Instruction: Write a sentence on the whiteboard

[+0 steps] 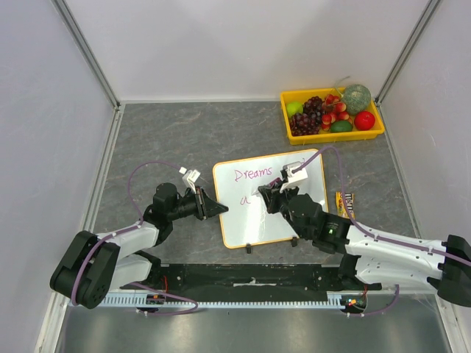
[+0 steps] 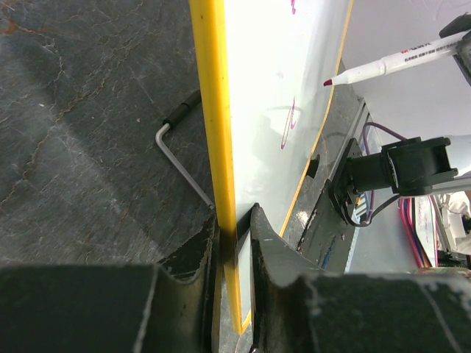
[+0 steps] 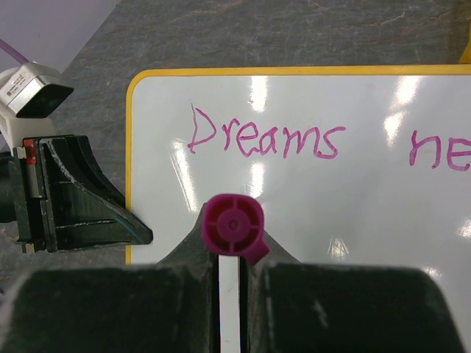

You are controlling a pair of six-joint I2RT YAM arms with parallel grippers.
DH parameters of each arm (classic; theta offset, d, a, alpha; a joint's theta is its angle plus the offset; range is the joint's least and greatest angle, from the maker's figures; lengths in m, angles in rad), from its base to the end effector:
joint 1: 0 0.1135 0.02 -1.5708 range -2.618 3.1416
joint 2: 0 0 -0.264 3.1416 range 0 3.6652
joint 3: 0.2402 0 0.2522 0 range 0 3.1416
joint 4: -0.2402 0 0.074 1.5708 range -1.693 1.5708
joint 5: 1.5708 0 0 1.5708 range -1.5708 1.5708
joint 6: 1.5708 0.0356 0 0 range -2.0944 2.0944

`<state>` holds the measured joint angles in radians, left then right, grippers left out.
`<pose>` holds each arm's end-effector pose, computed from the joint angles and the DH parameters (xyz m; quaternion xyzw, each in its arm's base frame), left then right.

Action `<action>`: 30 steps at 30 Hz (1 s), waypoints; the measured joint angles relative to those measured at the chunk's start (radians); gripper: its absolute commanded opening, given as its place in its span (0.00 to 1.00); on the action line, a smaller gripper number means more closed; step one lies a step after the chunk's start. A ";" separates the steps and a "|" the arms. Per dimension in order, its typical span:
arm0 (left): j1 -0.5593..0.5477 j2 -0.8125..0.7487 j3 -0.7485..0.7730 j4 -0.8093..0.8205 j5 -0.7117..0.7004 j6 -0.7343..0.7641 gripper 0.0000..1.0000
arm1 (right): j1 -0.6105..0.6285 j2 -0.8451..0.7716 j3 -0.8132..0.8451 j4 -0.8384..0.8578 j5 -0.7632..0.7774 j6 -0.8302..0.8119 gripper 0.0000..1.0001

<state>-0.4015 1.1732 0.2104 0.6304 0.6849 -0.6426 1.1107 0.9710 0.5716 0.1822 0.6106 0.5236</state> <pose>0.1780 -0.1000 0.1570 0.1012 0.7849 -0.5096 0.3375 0.1163 0.1887 0.2692 -0.0349 0.7662 0.2752 0.5796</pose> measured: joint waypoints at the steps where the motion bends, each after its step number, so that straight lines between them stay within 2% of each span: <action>1: 0.000 0.000 0.000 0.000 0.000 0.000 0.02 | -0.003 0.001 0.002 -0.001 0.002 0.000 0.00; 18: 0.000 0.000 0.000 -0.002 -0.001 0.000 0.02 | -0.021 0.045 0.003 0.000 0.013 0.003 0.00; 30: 0.000 0.000 0.000 -0.002 -0.001 0.000 0.02 | -0.023 0.057 0.003 0.011 -0.039 0.005 0.00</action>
<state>-0.4015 1.1732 0.2104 0.6289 0.6838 -0.6426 1.0878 1.0279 0.5747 0.1936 0.5720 0.5285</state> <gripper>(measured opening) 0.214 0.077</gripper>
